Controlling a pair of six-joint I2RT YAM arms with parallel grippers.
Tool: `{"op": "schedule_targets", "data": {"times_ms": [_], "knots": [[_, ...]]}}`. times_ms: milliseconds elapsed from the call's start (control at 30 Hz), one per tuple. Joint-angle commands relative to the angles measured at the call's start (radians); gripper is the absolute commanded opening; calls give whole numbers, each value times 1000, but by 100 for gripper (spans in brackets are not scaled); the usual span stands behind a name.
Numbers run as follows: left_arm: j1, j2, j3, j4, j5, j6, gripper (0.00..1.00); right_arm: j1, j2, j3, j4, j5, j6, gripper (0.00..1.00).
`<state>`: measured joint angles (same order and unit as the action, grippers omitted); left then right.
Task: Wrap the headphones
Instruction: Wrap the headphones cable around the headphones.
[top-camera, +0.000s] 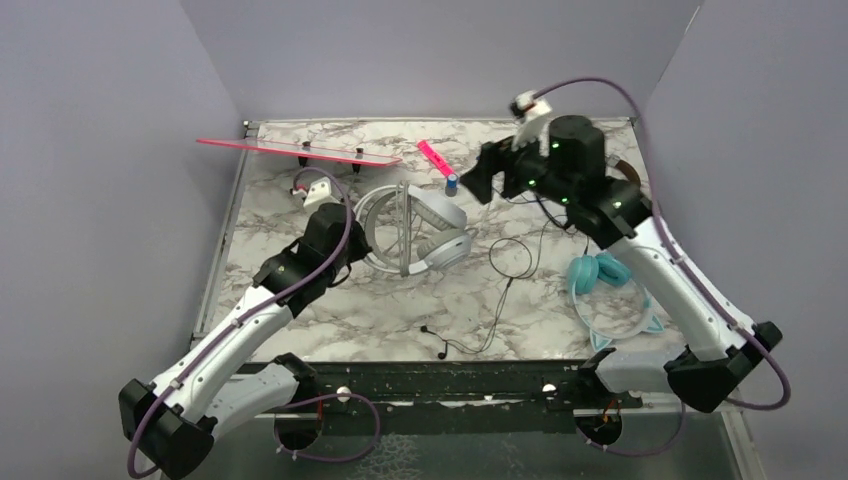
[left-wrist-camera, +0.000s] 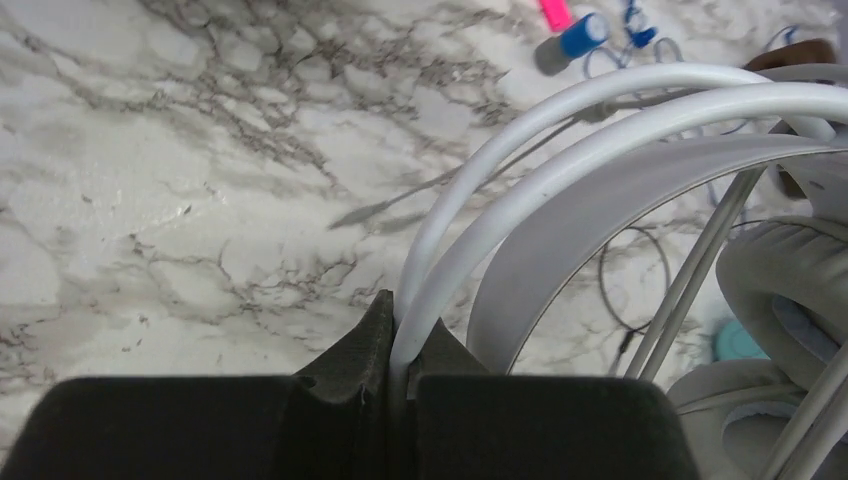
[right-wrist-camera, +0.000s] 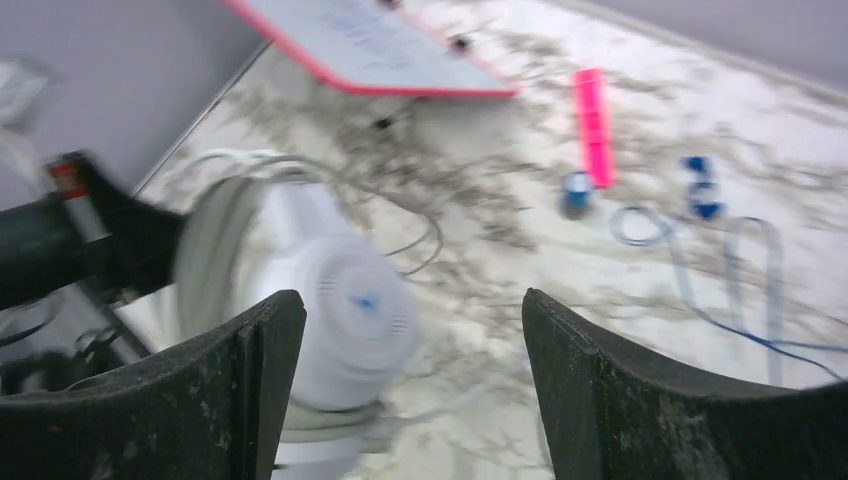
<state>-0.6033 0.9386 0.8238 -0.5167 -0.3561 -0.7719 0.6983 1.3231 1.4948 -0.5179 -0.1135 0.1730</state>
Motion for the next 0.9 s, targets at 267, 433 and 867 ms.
{"op": "schedule_targets", "data": {"times_ms": [267, 433, 867], "knots": [[7, 17, 416, 50, 33, 111, 0, -552, -54, -215, 219, -372, 76, 86], [7, 73, 584, 20, 89, 136, 0, -542, 26, -378, 551, -728, 169, 92], [7, 118, 779, -40, 180, 152, 0, -378, 97, -560, 1400, -984, 605, 100]]}}
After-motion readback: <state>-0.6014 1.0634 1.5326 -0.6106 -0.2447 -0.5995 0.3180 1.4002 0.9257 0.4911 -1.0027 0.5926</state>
